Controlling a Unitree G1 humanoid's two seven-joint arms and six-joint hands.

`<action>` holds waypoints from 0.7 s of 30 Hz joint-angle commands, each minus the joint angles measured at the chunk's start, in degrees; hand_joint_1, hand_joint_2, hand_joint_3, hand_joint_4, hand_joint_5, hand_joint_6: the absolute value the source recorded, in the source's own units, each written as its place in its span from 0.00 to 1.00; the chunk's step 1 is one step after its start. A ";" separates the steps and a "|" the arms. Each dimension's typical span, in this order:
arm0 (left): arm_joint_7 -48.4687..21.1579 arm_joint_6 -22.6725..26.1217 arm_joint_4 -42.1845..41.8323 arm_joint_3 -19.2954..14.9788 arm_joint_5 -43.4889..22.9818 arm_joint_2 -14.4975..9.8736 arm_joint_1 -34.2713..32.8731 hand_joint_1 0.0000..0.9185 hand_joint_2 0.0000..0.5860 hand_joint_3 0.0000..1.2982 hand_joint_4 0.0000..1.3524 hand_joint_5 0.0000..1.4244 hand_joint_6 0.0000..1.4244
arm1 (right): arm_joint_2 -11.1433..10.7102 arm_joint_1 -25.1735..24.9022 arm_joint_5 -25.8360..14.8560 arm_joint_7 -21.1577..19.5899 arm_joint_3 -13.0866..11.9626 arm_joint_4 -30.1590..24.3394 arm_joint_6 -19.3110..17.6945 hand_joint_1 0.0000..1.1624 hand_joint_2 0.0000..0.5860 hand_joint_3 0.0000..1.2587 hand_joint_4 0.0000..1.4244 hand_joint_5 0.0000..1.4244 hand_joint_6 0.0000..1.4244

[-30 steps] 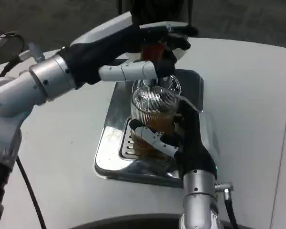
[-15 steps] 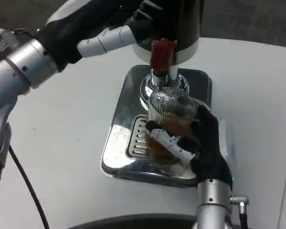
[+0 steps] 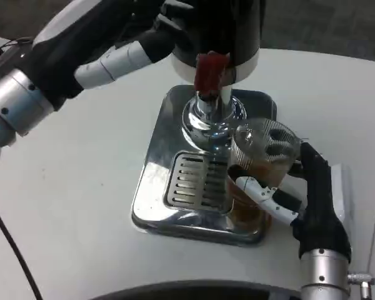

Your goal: Grasp the cup under the faucet to collect the drink, then remove the cup.

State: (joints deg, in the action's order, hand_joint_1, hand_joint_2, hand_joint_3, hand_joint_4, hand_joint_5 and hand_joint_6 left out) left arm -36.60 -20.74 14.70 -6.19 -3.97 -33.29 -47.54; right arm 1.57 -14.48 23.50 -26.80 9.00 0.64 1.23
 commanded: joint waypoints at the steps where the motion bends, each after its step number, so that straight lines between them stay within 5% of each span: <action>1: 1.09 2.72 -6.37 -2.46 -1.69 -1.77 5.49 0.00 0.01 0.19 0.24 0.33 0.23 | -0.78 2.52 0.86 1.28 -0.74 -5.34 -0.82 0.70 0.38 0.56 0.54 0.60 0.25; 11: 4.54 7.97 -18.27 -7.45 -2.25 -2.30 20.04 0.00 0.01 0.20 0.25 0.33 0.23 | -2.81 10.85 2.12 5.52 -1.85 -16.07 -0.95 0.71 0.38 0.57 0.57 0.63 0.26; 21: 7.24 8.17 -24.20 -10.67 0.99 -3.26 32.98 0.00 0.01 0.20 0.24 0.31 0.23 | -5.21 18.28 4.34 10.47 -1.79 -25.44 -1.56 0.71 0.38 0.57 0.57 0.64 0.27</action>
State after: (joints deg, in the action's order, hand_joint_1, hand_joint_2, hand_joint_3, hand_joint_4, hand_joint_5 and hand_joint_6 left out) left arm -30.28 -12.75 -8.29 -15.90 -4.07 -35.67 -18.13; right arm -3.21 1.53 26.70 -16.70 6.91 -21.27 1.44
